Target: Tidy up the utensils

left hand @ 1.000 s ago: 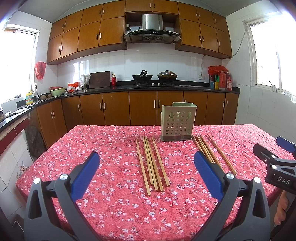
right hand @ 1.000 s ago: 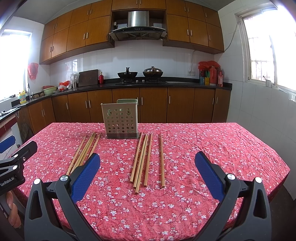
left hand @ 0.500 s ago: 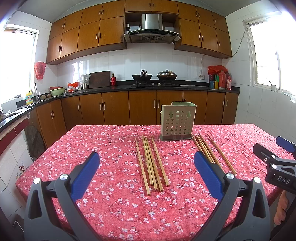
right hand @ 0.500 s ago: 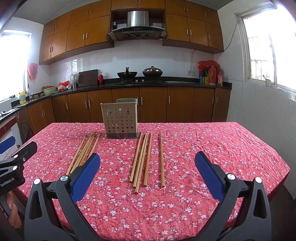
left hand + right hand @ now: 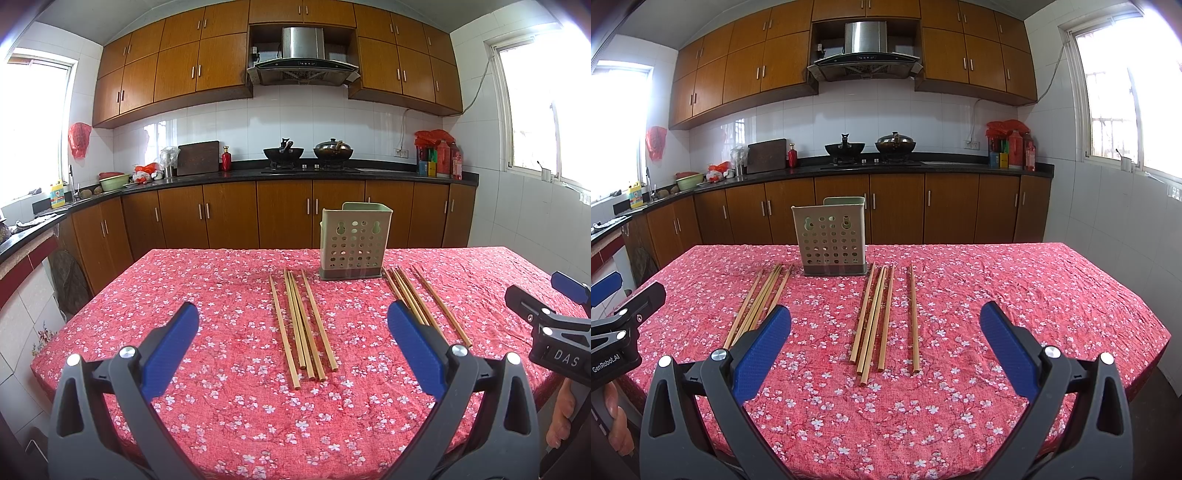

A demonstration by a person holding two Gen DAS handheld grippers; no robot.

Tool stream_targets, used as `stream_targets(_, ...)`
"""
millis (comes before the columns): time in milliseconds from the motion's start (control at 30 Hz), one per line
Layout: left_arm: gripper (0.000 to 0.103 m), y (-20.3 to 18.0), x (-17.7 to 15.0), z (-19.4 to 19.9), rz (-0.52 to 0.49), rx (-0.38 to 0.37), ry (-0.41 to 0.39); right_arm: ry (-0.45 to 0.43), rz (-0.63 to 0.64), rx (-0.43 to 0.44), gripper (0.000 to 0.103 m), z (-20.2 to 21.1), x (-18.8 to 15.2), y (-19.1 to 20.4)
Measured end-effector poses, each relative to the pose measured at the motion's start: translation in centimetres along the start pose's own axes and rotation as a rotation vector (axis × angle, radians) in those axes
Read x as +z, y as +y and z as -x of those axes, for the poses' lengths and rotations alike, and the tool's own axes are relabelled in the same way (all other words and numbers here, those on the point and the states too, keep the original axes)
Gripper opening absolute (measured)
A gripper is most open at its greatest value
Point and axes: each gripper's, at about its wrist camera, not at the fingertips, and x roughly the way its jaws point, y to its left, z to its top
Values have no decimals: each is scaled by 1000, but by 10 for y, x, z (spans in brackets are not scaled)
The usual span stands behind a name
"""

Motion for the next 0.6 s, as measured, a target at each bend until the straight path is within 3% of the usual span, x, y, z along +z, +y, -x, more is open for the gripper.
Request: stream_targets(600, 99, -4, 2, -1, 1, -1, 1, 1, -1, 1, 101, 1, 1, 0)
